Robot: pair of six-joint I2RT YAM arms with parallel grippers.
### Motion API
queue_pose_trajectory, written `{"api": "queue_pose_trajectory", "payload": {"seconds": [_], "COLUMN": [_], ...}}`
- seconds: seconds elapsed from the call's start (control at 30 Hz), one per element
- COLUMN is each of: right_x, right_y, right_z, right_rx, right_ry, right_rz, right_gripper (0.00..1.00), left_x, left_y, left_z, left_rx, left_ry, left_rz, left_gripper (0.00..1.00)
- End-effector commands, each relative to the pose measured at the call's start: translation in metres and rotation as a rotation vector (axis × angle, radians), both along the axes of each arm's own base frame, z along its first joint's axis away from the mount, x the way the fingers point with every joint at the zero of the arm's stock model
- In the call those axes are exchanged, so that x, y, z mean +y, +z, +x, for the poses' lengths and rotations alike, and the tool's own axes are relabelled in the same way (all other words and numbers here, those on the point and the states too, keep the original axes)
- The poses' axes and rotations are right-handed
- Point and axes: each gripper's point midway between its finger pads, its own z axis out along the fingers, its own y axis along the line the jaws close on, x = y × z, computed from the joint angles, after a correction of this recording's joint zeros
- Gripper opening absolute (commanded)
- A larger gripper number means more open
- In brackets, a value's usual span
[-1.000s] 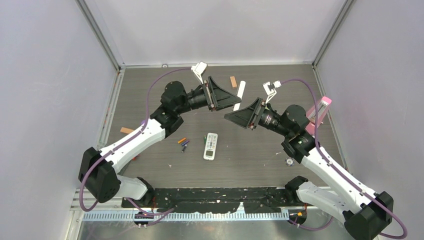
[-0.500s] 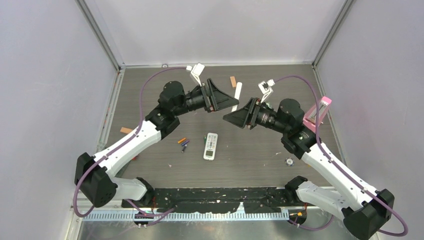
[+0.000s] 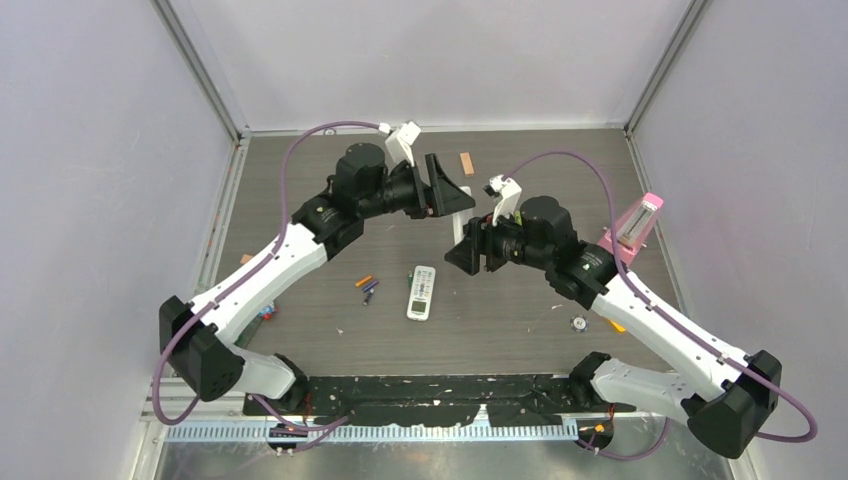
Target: Load the batteries into the remote control
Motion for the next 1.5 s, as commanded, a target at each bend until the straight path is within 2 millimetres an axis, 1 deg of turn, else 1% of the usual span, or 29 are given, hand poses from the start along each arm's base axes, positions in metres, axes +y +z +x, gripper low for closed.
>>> {"api": "queue_pose_trajectory", "payload": {"seconds": [0.0, 0.07, 0.13, 0.17, 0.3, 0.37, 0.47, 0.57, 0.63, 0.73, 0.83, 0.93, 0.97, 1.07, 1.13, 1.3, 1.37, 1.4, 1.43, 1.47], "right_x": [0.001, 0.003, 0.005, 0.004, 0.008, 0.01, 0.008, 0.005, 0.004, 0.005, 0.006, 0.007, 0.007, 0.006, 0.005, 0.004, 0.003, 0.002, 0.002, 0.001], "right_y": [0.019, 0.016, 0.014, 0.011, 0.004, 0.001, -0.003, -0.007, -0.009, -0.011, -0.011, -0.011, -0.011, -0.01, -0.011, -0.015, -0.015, -0.016, -0.014, -0.015], "right_z": [0.012, 0.013, 0.013, 0.016, 0.013, 0.011, 0.012, 0.013, 0.013, 0.013, 0.012, 0.011, 0.011, 0.012, 0.013, 0.016, 0.018, 0.018, 0.018, 0.018], "right_rx": [-0.151, -0.164, -0.177, -0.186, -0.203, -0.221, -0.245, -0.255, -0.255, -0.255, -0.26, -0.279, -0.282, -0.286, -0.285, -0.282, -0.279, -0.276, -0.272, -0.268], "right_ry": [-0.021, -0.019, -0.023, -0.034, -0.008, 0.014, 0.009, 0.009, 0.011, 0.017, 0.028, 0.05, 0.05, 0.043, 0.032, 0.017, 0.004, 0.0, -0.012, -0.02], "right_rz": [-0.072, -0.097, -0.123, -0.142, -0.194, -0.229, -0.275, -0.299, -0.307, -0.31, -0.311, -0.316, -0.316, -0.311, -0.313, -0.327, -0.327, -0.327, -0.319, -0.315], "right_gripper": [0.28, 0.27, 0.27, 0.27, 0.27, 0.27, 0.28, 0.28, 0.28, 0.28, 0.28, 0.29, 0.3, 0.3, 0.3, 0.31, 0.33, 0.39, 0.44, 0.55], "left_x": [0.002, 0.003, 0.004, 0.005, 0.006, 0.006, 0.008, 0.01, 0.011, 0.014, 0.014, 0.013, 0.013, 0.012, 0.011, 0.008, 0.011, 0.013, 0.015, 0.016], "left_y": [-0.024, -0.033, -0.04, -0.042, -0.053, -0.055, -0.061, -0.064, -0.065, -0.065, -0.066, -0.069, -0.069, -0.068, -0.066, -0.066, -0.068, -0.07, -0.07, -0.071], "left_z": [0.008, 0.01, 0.011, 0.011, 0.008, 0.005, 0.004, 0.001, -0.002, -0.005, -0.008, -0.008, -0.008, -0.009, -0.011, -0.017, -0.017, -0.017, -0.016, -0.015], "left_rx": [0.048, 0.069, 0.082, 0.091, 0.133, 0.151, 0.184, 0.208, 0.216, 0.219, 0.226, 0.239, 0.245, 0.256, 0.266, 0.315, 0.323, 0.325, 0.323, 0.32], "left_ry": [0.022, 0.033, 0.04, 0.039, 0.034, 0.027, 0.025, 0.018, 0.014, 0.008, -0.001, -0.007, -0.008, -0.016, -0.031, -0.082, -0.081, -0.074, -0.066, -0.062], "left_rz": [0.097, 0.128, 0.156, 0.166, 0.191, 0.195, 0.2, 0.186, 0.176, 0.172, 0.171, 0.166, 0.164, 0.143, 0.124, 0.055, 0.044, 0.046, 0.046, 0.046], "left_gripper": [0.68, 0.66, 0.62, 0.6, 0.56, 0.55, 0.51, 0.43, 0.39, 0.4, 0.45, 0.44, 0.41, 0.28, 0.21, 0.17, 0.1, 0.06, 0.0, 0.0]}}
